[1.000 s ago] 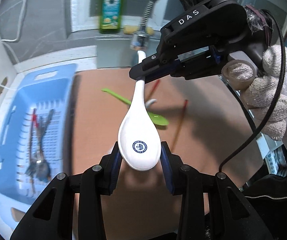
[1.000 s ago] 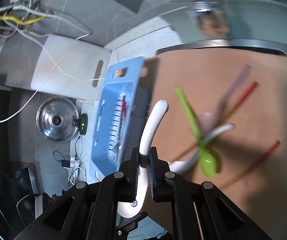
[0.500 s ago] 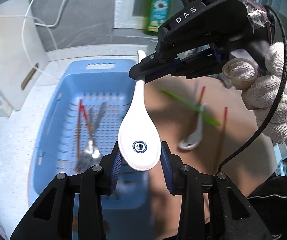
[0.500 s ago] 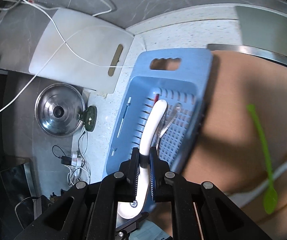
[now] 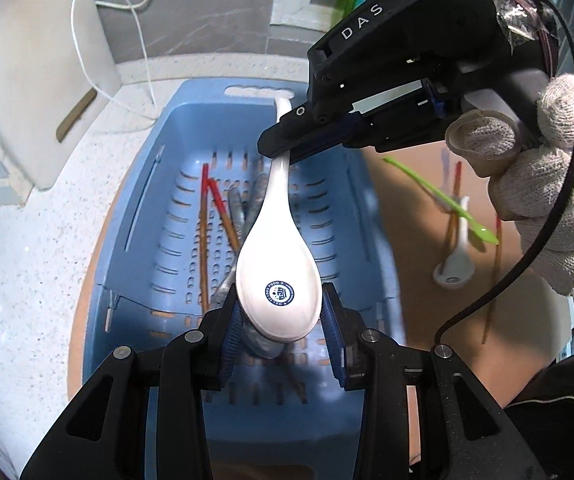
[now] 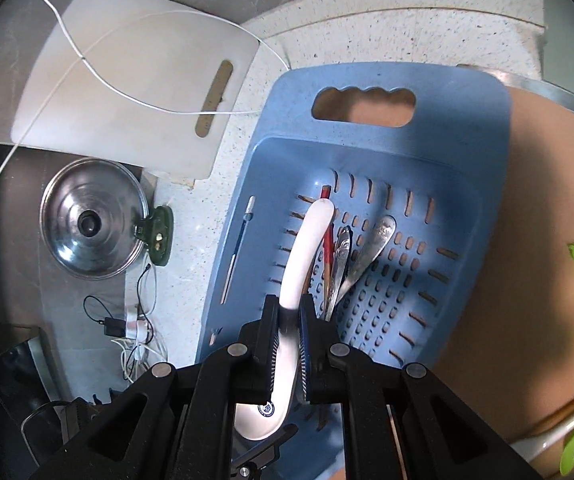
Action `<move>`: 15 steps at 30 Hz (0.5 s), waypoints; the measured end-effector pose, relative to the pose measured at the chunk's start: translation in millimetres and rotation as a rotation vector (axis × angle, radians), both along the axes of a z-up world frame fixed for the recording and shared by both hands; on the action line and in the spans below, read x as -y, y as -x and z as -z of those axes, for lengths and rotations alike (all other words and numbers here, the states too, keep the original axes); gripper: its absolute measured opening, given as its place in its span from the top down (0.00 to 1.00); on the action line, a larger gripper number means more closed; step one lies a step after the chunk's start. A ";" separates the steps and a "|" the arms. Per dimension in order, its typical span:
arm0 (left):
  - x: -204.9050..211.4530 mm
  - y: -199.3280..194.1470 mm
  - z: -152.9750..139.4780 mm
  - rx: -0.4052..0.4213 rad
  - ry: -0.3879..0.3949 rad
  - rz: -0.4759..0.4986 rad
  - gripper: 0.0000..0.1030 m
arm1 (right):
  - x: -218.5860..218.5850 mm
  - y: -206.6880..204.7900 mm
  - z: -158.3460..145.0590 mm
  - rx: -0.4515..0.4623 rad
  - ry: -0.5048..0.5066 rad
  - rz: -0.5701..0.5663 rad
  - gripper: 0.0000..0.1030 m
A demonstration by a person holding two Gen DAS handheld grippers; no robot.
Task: Organize utensils
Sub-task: 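Lift the white ceramic spoon with the right gripper and carry it over the basket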
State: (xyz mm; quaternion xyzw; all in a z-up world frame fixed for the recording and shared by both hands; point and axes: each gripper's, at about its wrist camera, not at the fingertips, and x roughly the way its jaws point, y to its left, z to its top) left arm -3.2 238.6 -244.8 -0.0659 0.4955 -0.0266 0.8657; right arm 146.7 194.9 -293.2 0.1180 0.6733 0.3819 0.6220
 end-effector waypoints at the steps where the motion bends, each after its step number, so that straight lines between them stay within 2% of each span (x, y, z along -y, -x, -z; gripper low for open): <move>1: -2.2 -1.6 2.4 -0.005 0.003 -0.006 0.65 | -3.8 -2.0 2.9 -0.004 0.004 0.001 0.91; 15: -19.0 -15.1 24.9 -0.078 -0.010 -0.036 0.65 | -37.3 -12.3 33.3 -0.012 0.064 -0.030 0.91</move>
